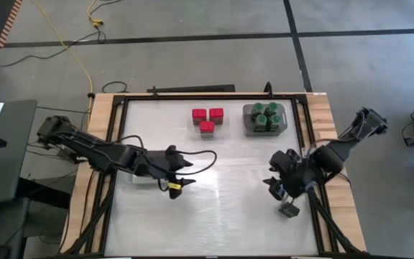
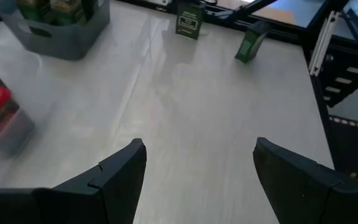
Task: Sort spices by type
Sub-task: Put the black seasoning can into the gray bin
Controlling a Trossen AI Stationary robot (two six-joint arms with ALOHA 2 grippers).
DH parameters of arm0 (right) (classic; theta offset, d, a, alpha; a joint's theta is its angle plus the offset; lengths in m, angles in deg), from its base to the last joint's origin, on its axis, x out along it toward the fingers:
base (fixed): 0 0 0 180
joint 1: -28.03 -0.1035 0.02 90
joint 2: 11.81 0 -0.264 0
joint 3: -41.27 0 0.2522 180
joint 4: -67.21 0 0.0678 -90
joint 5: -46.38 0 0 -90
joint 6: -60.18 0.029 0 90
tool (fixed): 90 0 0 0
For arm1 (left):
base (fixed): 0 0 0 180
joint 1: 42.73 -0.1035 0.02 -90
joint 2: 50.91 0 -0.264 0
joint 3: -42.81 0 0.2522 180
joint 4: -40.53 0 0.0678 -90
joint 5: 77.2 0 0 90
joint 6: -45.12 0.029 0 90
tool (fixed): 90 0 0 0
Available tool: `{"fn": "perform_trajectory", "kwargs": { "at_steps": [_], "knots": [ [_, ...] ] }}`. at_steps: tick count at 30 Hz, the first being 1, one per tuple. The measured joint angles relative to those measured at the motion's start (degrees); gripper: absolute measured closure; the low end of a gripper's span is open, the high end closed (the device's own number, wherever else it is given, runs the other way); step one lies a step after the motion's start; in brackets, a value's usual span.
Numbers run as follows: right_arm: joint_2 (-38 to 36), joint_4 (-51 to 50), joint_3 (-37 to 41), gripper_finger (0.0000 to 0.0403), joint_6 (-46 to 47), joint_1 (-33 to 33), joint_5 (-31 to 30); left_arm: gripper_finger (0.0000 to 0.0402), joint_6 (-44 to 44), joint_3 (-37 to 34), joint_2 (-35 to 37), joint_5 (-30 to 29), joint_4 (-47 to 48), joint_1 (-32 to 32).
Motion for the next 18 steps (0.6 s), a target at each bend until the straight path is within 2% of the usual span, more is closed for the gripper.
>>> {"fn": "perform_trajectory", "kwargs": {
  "at_steps": [6, 10, 14, 18],
  "knots": [
    [6.8, -3.1, -4.1, 0.0122, 1.4, 5.8, 7.7, 0.0116, 4.8, -0.7, 3.1, 1.3, 4.3, 0.1],
    [14.1, -11.0, -9.5, 0.0122, 1.3, 7.2, 14.2, 0.0116, 6.6, -0.7, 3.8, 0.9, 7.7, -0.6],
    [18.7, -17.2, -11.6, 0.0122, 1.6, 5.0, 21.3, 0.0116, 7.0, -0.8, 3.6, 0.9, 10.8, -0.6],
    [20.4, -14.8, -10.2, 0.0122, 5.4, -1.0, 25.4, 0.0116, 6.6, -0.8, 3.6, 0.9, 11.5, -0.6]
  ]
}}
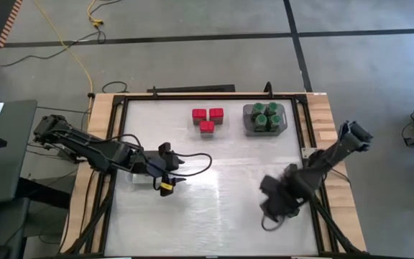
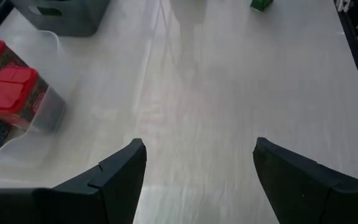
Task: Sort spices by type
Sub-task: Put the black seasoning can into the gray bin
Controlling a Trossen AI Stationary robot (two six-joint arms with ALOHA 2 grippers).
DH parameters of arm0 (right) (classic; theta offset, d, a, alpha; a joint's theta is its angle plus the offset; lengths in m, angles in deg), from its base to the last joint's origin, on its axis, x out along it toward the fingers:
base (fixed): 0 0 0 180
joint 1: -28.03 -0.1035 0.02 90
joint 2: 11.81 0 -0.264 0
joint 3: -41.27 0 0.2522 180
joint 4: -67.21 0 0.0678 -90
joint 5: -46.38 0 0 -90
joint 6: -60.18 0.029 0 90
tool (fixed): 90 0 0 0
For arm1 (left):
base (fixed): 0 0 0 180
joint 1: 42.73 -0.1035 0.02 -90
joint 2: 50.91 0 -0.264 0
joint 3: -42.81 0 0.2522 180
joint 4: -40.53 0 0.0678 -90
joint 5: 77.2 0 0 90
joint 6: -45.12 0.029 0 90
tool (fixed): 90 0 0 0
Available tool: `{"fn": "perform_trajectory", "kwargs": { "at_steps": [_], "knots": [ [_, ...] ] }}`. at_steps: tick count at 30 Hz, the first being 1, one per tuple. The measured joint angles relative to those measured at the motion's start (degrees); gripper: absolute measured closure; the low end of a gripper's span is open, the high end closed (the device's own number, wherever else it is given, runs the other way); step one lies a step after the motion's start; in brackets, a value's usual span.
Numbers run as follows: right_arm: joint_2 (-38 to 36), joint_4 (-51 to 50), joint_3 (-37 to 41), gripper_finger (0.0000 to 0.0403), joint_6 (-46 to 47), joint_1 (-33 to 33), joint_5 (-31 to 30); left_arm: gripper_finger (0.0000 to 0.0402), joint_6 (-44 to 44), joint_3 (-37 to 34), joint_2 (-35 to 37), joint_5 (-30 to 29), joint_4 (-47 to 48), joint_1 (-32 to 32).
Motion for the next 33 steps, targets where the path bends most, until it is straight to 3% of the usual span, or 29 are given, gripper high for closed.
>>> {"fn": "perform_trajectory", "kwargs": {
  "at_steps": [7, 14, 29, 33],
  "knots": [
    [-0.7, 3.7, 3.5, 0.0122, 12.9, -11.6, 0.4, 0.0116, 0.0, 0.0, 0.0, 0.0, -0.5, -0.1],
    [-3.8, 10.0, 11.5, 0.0122, 22.8, -18.9, 0.2, 0.0116, 0.7, 0.0, 0.0, 0.0, -0.7, -0.2],
    [-4.6, 19.1, 23.4, 0.0124, 21.6, -19.8, -3.1, 0.0116, -3.3, 0.0, 0.0, 0.0, -0.7, -0.2],
    [-4.7, 20.0, 23.3, 0.0164, 21.4, -19.8, -3.1, 0.0116, -3.2, 0.0, 0.0, 0.0, -0.6, -0.2]
  ]
}}
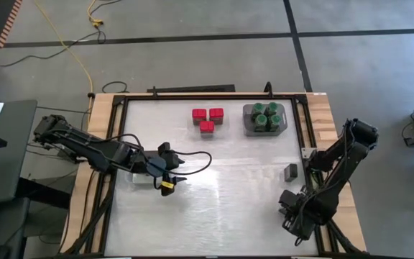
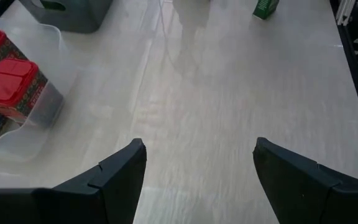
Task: Sort spices by type
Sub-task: Put the black seasoning can into the gray bin
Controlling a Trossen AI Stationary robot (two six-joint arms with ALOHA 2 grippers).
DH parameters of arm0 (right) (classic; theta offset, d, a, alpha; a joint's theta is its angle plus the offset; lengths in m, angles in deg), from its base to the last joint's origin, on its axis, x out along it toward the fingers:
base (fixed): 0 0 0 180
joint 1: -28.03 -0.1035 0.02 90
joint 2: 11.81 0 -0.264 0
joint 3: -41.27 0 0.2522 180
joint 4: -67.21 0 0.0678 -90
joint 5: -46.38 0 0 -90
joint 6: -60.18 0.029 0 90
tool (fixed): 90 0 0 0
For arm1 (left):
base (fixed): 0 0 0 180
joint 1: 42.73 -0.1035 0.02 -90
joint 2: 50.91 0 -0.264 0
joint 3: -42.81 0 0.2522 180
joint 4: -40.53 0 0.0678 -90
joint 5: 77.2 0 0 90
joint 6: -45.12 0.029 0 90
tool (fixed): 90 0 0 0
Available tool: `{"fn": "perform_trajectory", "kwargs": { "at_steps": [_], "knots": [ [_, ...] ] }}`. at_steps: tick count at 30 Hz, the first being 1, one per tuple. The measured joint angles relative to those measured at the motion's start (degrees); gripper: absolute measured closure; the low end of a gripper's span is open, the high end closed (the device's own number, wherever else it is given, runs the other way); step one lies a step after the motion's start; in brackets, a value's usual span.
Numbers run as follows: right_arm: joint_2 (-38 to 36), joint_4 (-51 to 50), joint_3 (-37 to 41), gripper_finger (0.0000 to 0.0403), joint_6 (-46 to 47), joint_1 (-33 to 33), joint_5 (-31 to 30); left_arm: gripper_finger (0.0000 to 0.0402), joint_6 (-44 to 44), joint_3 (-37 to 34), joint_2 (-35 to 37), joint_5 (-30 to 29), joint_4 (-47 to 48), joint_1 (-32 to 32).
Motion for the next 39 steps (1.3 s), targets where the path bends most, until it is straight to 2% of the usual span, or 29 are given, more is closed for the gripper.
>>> {"fn": "perform_trajectory", "kwargs": {
  "at_steps": [4, 8, 12, 16, 22, 26, 30, 34, 39],
  "knots": [
    [0.0, 0.1, 0.0, 0.0254, -1.0, 0.0, 0.0, 0.0116, 0.0, 0.0, 0.0, 0.0, 0.0, 0.0],
    [-0.3, 0.0, -0.1, 0.0257, -2.4, 1.0, 0.2, 0.0116, -2.1, 0.0, 0.0, 0.4, 0.0, 0.0],
    [-2.4, 0.0, -1.2, 0.0257, -7.3, 5.2, 0.5, 0.0116, -6.9, 0.0, 0.0, 0.5, 0.0, 0.0],
    [-5.4, -0.1, -3.4, 0.0257, -17.0, 12.2, -0.5, 0.0116, -10.6, 0.0, 0.0, 0.5, 0.0, 0.0],
    [-6.6, -0.3, -6.8, 0.0257, -33.7, 25.9, -1.3, 0.0116, -10.1, 0.0, 0.0, 0.5, 0.1, -0.5],
    [-2.1, 0.0, -13.0, 0.0257, -45.7, 34.0, -0.7, 0.0116, -10.3, 0.0, 0.0, 0.5, 0.4, -0.7],
    [6.4, -0.2, -22.4, 0.0257, -57.3, 39.7, 1.2, 0.0116, -10.1, 0.0, 0.0, 0.5, 1.5, -0.6],
    [16.0, -0.4, -32.1, 0.0257, -65.5, 43.1, 2.6, 0.0116, -10.4, 0.0, 0.0, 0.5, 2.7, -0.6],
    [26.8, -1.7, -42.4, 0.0257, -71.0, 45.1, 4.8, 0.0116, -10.5, 0.0, 0.0, 0.5, 3.1, -0.6]
  ]
}}
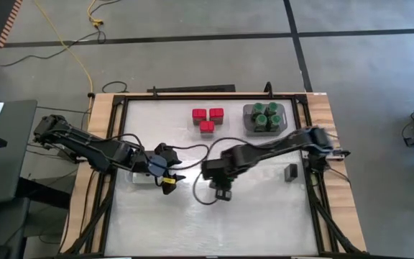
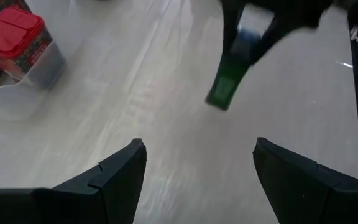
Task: Sort spices by type
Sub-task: Put the black seasoning can into the gray bin
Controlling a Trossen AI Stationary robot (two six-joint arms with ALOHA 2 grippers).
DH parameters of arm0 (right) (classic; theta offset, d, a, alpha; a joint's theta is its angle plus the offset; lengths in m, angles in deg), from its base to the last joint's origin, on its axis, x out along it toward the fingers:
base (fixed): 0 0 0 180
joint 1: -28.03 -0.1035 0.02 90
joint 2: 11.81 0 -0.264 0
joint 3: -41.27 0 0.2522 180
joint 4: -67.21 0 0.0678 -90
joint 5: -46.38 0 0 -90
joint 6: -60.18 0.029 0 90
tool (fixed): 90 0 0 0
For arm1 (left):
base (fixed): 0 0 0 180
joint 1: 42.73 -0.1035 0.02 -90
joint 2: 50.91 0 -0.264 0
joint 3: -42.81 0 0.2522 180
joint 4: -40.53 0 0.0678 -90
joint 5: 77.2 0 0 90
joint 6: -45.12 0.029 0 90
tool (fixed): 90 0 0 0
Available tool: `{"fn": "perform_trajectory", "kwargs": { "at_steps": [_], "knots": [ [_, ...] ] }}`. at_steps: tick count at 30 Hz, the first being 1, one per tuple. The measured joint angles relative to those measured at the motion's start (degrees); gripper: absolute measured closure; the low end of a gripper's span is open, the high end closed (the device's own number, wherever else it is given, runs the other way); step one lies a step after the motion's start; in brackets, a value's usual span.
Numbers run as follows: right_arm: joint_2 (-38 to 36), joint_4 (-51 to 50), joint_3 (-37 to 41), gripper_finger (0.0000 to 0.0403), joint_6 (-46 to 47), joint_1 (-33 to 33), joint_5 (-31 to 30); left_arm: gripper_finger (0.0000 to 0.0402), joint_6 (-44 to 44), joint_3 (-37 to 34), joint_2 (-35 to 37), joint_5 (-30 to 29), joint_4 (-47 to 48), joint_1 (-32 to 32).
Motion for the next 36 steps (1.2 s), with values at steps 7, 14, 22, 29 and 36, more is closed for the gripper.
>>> {"fn": "perform_trajectory", "kwargs": {
  "at_steps": [7, 14, 22, 29, 36],
  "knots": [
    [9.4, -3.3, -8.2, 0.0257, -2.0, 0.3, 0.2, 0.0116, 0.2, 0.0, 0.0, 1.4, 4.7, 0.5],
    [12.7, -2.5, -10.7, 0.0155, -1.3, -0.3, 0.2, 0.0116, 0.3, 0.0, 0.0, 1.9, 10.4, 0.5],
    [7.6, -3.4, -10.7, 0.0123, 1.5, -0.8, 0.1, 0.0116, 3.2, 0.0, 0.0, 1.9, 10.2, 0.4],
    [-1.3, -12.3, -9.1, 0.0122, 7.3, -5.4, -11.4, 0.0117, 2.3, 0.0, 0.0, 3.1, 6.8, -1.9],
    [-14.1, -5.6, 7.9, 0.0123, 20.8, -12.5, -16.9, 0.0122, 6.1, 0.0, -2.9, 6.3, -3.5, -3.3]
  ]
}}
